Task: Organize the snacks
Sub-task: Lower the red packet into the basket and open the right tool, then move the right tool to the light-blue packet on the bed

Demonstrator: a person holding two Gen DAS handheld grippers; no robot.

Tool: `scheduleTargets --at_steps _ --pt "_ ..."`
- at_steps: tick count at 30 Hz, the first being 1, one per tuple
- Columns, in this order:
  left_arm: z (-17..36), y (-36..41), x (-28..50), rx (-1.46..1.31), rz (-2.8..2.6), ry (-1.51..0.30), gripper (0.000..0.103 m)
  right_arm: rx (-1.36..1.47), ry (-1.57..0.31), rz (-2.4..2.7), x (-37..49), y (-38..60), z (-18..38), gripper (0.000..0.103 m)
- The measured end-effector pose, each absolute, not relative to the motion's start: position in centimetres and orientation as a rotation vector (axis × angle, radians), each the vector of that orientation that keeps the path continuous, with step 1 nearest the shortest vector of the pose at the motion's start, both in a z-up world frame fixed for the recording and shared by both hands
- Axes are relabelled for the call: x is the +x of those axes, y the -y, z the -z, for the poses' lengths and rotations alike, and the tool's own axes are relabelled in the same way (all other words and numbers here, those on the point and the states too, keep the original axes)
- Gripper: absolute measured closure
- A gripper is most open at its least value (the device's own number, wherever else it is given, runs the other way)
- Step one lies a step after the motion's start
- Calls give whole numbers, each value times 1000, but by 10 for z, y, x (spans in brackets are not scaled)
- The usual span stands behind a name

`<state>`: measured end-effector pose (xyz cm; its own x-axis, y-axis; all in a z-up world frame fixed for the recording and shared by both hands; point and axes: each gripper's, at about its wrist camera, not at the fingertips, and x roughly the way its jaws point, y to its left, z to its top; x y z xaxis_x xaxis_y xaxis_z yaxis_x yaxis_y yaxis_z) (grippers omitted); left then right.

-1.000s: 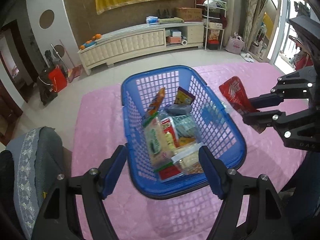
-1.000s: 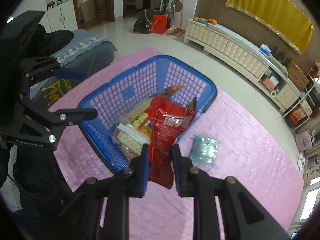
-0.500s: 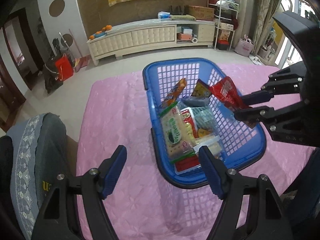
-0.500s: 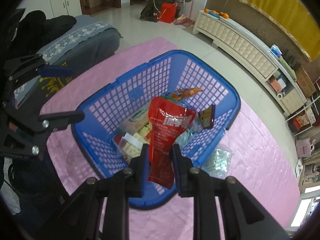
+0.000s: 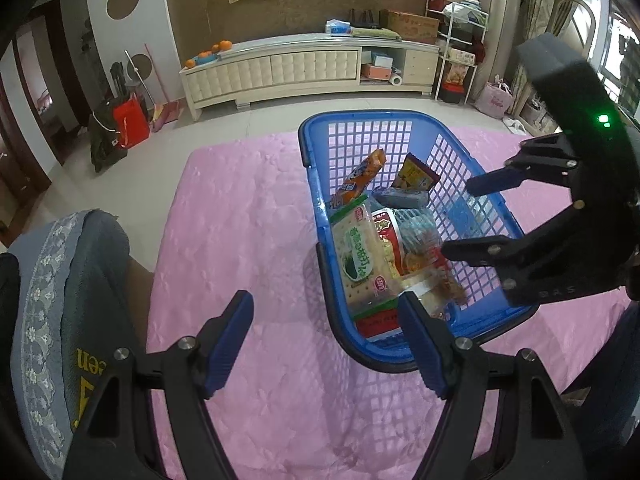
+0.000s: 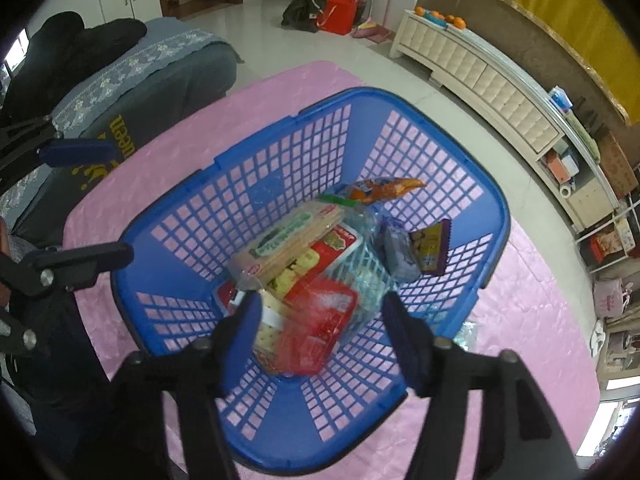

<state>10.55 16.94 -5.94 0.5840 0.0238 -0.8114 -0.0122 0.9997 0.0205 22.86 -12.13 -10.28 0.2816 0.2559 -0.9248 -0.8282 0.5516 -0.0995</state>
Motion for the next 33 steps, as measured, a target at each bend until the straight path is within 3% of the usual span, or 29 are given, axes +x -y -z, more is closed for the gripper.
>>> scheduleTargets --at_steps 4,31,33 --pt "56 -164 104 14 -26 -950 31 -646 -1022 -794 226 134 92 25" --pt "19 -78 125 185 48 -936 31 -525 -999 -658 235 266 48 20" --pt "20 -75 129 186 50 -943 26 -525 -1006 -650 239 272 50 20"
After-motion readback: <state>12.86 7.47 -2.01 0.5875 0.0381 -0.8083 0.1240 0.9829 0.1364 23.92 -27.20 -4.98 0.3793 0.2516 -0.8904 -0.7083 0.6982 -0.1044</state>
